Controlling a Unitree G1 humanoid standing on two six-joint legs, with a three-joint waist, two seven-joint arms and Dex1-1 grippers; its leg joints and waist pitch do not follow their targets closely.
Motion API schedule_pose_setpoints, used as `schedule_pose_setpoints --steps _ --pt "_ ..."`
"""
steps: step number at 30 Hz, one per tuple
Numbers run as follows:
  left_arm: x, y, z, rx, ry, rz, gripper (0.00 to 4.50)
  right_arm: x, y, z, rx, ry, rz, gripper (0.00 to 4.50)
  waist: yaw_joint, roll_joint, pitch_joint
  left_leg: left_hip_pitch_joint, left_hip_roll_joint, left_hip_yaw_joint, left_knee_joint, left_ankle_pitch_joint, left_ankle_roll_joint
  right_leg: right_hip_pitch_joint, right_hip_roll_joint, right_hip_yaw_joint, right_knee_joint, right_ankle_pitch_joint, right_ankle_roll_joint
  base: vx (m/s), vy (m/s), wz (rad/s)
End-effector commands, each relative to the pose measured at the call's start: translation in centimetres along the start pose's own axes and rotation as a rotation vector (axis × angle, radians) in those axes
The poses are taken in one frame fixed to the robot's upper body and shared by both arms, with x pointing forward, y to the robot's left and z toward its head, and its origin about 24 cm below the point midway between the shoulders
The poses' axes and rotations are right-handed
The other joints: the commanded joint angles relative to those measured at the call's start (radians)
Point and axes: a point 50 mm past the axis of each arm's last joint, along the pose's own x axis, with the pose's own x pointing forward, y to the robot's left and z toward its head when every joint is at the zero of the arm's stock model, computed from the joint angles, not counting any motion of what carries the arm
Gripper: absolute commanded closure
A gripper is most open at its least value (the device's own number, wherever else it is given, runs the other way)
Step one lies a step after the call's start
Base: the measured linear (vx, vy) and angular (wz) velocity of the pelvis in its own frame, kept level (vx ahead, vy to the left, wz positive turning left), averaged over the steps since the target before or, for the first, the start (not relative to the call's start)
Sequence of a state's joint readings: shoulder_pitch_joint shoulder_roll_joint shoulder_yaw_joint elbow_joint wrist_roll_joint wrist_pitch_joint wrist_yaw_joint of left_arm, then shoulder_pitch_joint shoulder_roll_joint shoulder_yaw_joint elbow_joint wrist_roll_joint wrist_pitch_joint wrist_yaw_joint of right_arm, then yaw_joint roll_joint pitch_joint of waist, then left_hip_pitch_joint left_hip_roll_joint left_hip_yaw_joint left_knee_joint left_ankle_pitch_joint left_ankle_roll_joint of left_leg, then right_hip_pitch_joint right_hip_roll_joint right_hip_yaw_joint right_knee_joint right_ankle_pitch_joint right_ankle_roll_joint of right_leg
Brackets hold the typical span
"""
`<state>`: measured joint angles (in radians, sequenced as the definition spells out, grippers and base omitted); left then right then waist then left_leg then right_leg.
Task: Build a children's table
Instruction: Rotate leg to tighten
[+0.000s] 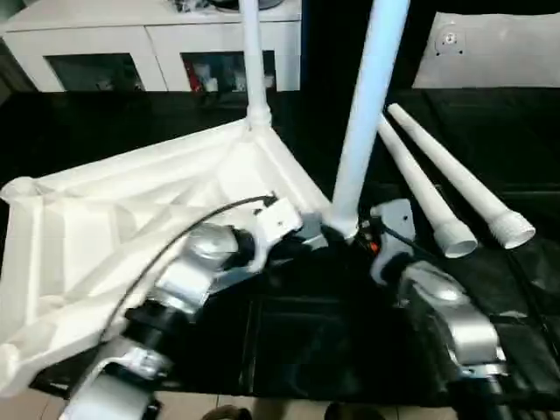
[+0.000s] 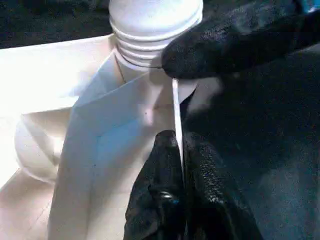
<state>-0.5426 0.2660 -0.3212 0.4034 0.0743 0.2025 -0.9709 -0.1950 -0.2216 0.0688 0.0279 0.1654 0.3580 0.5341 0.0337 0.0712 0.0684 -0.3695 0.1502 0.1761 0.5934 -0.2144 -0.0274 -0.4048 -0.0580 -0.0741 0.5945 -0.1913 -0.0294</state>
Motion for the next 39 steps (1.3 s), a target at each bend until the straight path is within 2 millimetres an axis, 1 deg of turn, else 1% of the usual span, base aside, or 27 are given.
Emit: schedule_pose_setpoints --steps 1,2,3,4,6,7,8,10,11,13,14,15,17,18,19,21,22,23,24,26,30,31,34,35,38,39 --pt "-0.3 -0.2 0.3 0.097 0.008 -0.105 4.50 -0.4 0.8 1.0 -0.054 -0.037 0.134 0.09 0.005 -0.010 -0.062 0.002 0.081 -0.034 -0.057 -0.040 0.151 0.065 -0.103 0.062 -0.060 -0.055 -0.228 0.000 0.000 0.00" --pt "-0.7 -0.3 0.0 0.136 0.017 -0.158 4.50 -0.9 0.6 1.0 -0.088 -0.023 0.185 0.09 0.008 -0.006 -0.062 0.004 0.082 -0.036 -0.057 -0.047 0.153 0.062 -0.103 0.061 -0.063 -0.063 -0.228 0.000 0.000 0.00" --pt "-1.0 -0.2 -0.2 0.133 0.022 -0.182 4.50 -1.3 0.4 1.0 -0.101 -0.007 0.222 0.09 0.009 -0.008 -0.061 0.004 0.082 -0.034 -0.058 -0.062 0.153 0.065 -0.103 0.062 -0.064 -0.078 -0.225 0.000 0.000 0.00" --pt "-1.3 -0.2 -0.2 0.141 0.018 -0.215 4.50 -1.7 0.4 1.0 -0.113 0.008 0.276 0.09 0.012 -0.007 -0.060 0.005 0.084 -0.034 -0.059 -0.066 0.149 0.064 -0.104 0.062 -0.064 -0.085 -0.227 0.000 0.000 0.00" --pt "-1.8 -0.2 -0.4 0.135 0.017 -0.294 4.50 -2.4 0.3 1.0 -0.114 0.036 0.370 0.09 0.022 -0.008 -0.060 0.007 0.087 -0.034 -0.059 -0.072 0.145 0.065 -0.105 0.061 -0.063 -0.092 -0.233 0.000 0.000 0.00" --pt "-2.0 -0.2 -0.5 0.141 0.019 -0.323 4.50 -2.6 0.3 1.0 -0.115 0.043 0.401 0.09 0.027 -0.007 -0.061 0.007 0.089 -0.033 -0.059 -0.074 0.142 0.063 -0.106 0.062 -0.061 -0.091 -0.238 0.000 0.000 0.00" --pt "-2.4 -0.2 -0.6 0.144 0.031 -0.395 4.50 -2.9 0.4 1.0 -0.130 0.073 0.457 0.09 0.029 -0.007 -0.063 0.009 0.091 -0.033 -0.058 -0.070 0.140 0.063 -0.106 0.062 -0.058 -0.082 -0.241 0.000 0.000 0.00" --pt "-2.5 -0.2 -0.5 0.157 0.038 -0.424 4.50 -3.0 0.5 1.0 -0.140 0.090 0.491 0.09 0.034 -0.008 -0.064 0.008 0.090 -0.032 -0.056 -0.066 0.141 0.062 -0.106 0.061 -0.057 -0.073 -0.249 0.000 0.000 0.00" --pt "-2.7 -0.1 -0.5 0.179 0.048 -0.464 4.50 -3.1 0.6 0.9 -0.159 0.106 0.528 0.09 0.037 -0.010 -0.065 0.007 0.090 -0.032 -0.055 -0.064 0.139 0.063 -0.108 0.061 -0.056 -0.069 -0.252 0.000 0.000 0.00" --pt "-2.9 -0.1 -0.5 0.202 0.057 -0.503 4.50 -3.1 0.6 0.9 -0.172 0.114 0.554 0.09 0.044 -0.011 -0.065 0.007 0.089 -0.031 -0.055 -0.068 0.131 0.063 -0.110 0.062 -0.057 -0.092 -0.247 0.000 0.000 0.00" --pt "-2.9 0.0 -0.4 0.209 0.059 -0.511 4.50 -3.0 0.6 0.9 -0.178 0.113 0.556 0.09 0.048 -0.009 -0.065 0.007 0.089 -0.031 -0.054 -0.068 0.130 0.062 -0.110 0.062 -0.058 -0.098 -0.245 0.000 0.000 0.00" --pt "-3.0 0.0 -0.2 0.231 0.063 -0.529 4.50 -2.8 0.6 0.9 -0.191 0.113 0.560 0.09 0.052 -0.010 -0.066 0.008 0.089 -0.031 -0.055 -0.066 0.125 0.060 -0.109 0.062 -0.059 -0.107 -0.241 0.000 0.000 0.00" --pt "-3.0 0.2 -0.1 0.239 0.062 -0.538 4.50 -2.8 0.7 0.9 -0.186 0.111 0.582 0.09 0.056 -0.009 -0.066 0.010 0.092 -0.032 -0.055 -0.072 0.112 0.059 -0.108 0.062 -0.056 -0.103 -0.244 0.000 0.000 0.00" --pt "-3.0 0.2 -0.1 0.239 0.062 -0.538 4.50 -2.8 0.7 0.9 -0.186 0.111 0.582 0.23 0.057 -0.009 -0.067 0.010 0.091 -0.031 -0.055 -0.071 0.112 0.060 -0.108 0.062 -0.056 -0.100 -0.244 0.000 0.000 0.00" --pt "-3.0 0.2 -0.1 0.244 0.065 -0.544 4.50 -2.8 0.8 0.9 -0.181 0.114 0.593 0.23 0.059 -0.011 -0.068 0.008 0.090 -0.032 -0.054 -0.062 0.112 0.062 -0.108 0.062 -0.053 -0.087 -0.246 0.000 0.000 0.00" --pt "-3.0 0.3 -0.2 0.249 0.069 -0.554 4.50 -2.8 1.0 0.7 -0.172 0.119 0.609 0.23 0.060 -0.011 -0.070 0.008 0.091 -0.032 -0.053 -0.056 0.115 0.062 -0.108 0.061 -0.052 -0.079 -0.246 0.000 0.000 0.00" --pt "-3.0 0.3 -0.2 0.252 0.069 -0.559 4.50 -2.8 1.1 0.6 -0.169 0.122 0.617 0.37 0.061 -0.011 -0.070 0.007 0.090 -0.032 -0.053 -0.056 0.115 0.063 -0.110 0.061 -0.052 -0.080 -0.245 0.000 0.000 0.00" --pt "-3.0 0.4 -0.2 0.253 0.068 -0.563 4.50 -2.8 1.2 0.6 -0.166 0.121 0.621 0.37 0.062 -0.012 -0.070 0.005 0.089 -0.032 -0.052 -0.056 0.115 0.064 -0.110 0.061 -0.052 -0.084 -0.243 0.000 0.000 0.00" --pt "-3.0 0.4 -0.2 0.253 0.068 -0.564 4.50 -2.8 1.2 0.6 -0.164 0.119 0.622 0.53 0.063 -0.012 -0.070 0.006 0.089 -0.031 -0.053 -0.059 0.115 0.063 -0.110 0.062 -0.054 -0.091 -0.242 0.000 0.000 0.00" --pt "-3.0 0.3 -0.2 0.253 0.068 -0.566 4.50 -2.8 1.3 0.6 -0.158 0.116 0.624 0.60 0.063 -0.012 -0.071 0.005 0.090 -0.032 -0.052 -0.059 0.110 0.065 -0.111 0.061 -0.054 -0.100 -0.239 0.000 0.000 0.00" --pt "-3.0 0.3 -0.3 0.253 0.065 -0.572 4.50 -2.7 1.5 0.6 -0.151 0.106 0.628 0.95 0.064 -0.013 -0.074 0.005 0.090 -0.032 -0.051 -0.041 0.115 0.065 -0.109 0.061 -0.050 -0.076 -0.241 0.000 0.000 0.00" --pt "-3.0 0.3 -0.3 0.252 0.064 -0.572 4.50 -2.6 1.6 0.6 -0.144 0.100 0.629 1.02 0.064 -0.015 -0.075 0.005 0.089 -0.031 -0.050 -0.036 0.118 0.065 -0.109 0.060 -0.049 -0.071 -0.241 0.000 0.000 0.00" --pt "-3.0 0.4 -0.4 0.248 0.063 -0.570 4.50 -2.6 1.7 0.5 -0.134 0.099 0.638 1.15 0.064 -0.015 -0.073 0.005 0.089 -0.032 -0.050 -0.040 0.120 0.064 -0.109 0.060 -0.051 -0.083 -0.241 0.000 0.000 0.00" --pt "-2.9 0.4 -0.4 0.246 0.061 -0.570 4.50 -2.6 1.9 0.5 -0.127 0.101 0.646 1.38 0.065 -0.015 -0.073 0.005 0.089 -0.031 -0.050 -0.041 0.118 0.064 -0.109 0.060 -0.051 -0.091 -0.239 0.000 0.000 0.00" --pt "-3.0 0.3 -0.5 0.238 0.059 -0.569 4.50 -2.6 1.9 0.4 -0.116 0.105 0.647 1.47 0.065 -0.014 -0.074 0.005 0.090 -0.032 -0.049 -0.038 0.119 0.064 -0.110 0.060 -0.050 -0.083 -0.240 0.000 0.000 0.00" --pt "-3.0 0.3 -0.6 0.233 0.058 -0.568 4.50 -2.6 1.9 0.3 -0.112 0.104 0.646 1.65 0.065 -0.015 -0.073 0.005 0.089 -0.032 -0.050 -0.041 0.118 0.064 -0.109 0.060 -0.050 -0.087 -0.238 0.000 0.000 0.00"
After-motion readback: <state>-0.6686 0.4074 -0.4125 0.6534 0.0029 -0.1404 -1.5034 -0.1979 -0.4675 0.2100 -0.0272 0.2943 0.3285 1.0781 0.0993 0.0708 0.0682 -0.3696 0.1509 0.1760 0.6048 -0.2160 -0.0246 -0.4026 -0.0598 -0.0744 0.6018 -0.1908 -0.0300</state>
